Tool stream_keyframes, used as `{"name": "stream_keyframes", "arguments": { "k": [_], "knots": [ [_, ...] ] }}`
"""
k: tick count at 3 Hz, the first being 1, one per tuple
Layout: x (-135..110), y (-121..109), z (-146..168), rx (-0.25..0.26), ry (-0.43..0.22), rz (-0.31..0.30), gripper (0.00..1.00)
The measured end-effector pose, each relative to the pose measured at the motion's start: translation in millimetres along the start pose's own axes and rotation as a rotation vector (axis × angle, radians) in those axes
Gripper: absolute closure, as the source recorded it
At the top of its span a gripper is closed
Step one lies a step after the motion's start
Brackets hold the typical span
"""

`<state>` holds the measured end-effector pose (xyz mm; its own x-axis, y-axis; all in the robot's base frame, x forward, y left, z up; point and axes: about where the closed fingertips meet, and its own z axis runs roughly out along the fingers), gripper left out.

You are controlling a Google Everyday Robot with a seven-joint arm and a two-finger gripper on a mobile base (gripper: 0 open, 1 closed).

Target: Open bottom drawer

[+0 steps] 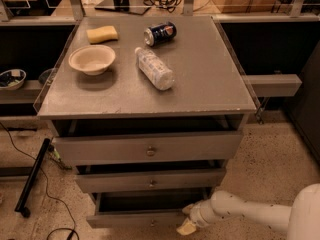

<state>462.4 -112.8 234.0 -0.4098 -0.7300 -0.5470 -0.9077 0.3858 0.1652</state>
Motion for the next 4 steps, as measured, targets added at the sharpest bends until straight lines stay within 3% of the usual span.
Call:
{"name": "stream_keyframes", "arguments": {
  "k": [1, 4],
  "knots": [
    [0.0, 0.1, 0.1, 0.0, 0.0, 0.0, 0.0],
    [17.8, 6.3, 26.7, -0.088, 0.058, 0.032, 0.0]
  ]
}}
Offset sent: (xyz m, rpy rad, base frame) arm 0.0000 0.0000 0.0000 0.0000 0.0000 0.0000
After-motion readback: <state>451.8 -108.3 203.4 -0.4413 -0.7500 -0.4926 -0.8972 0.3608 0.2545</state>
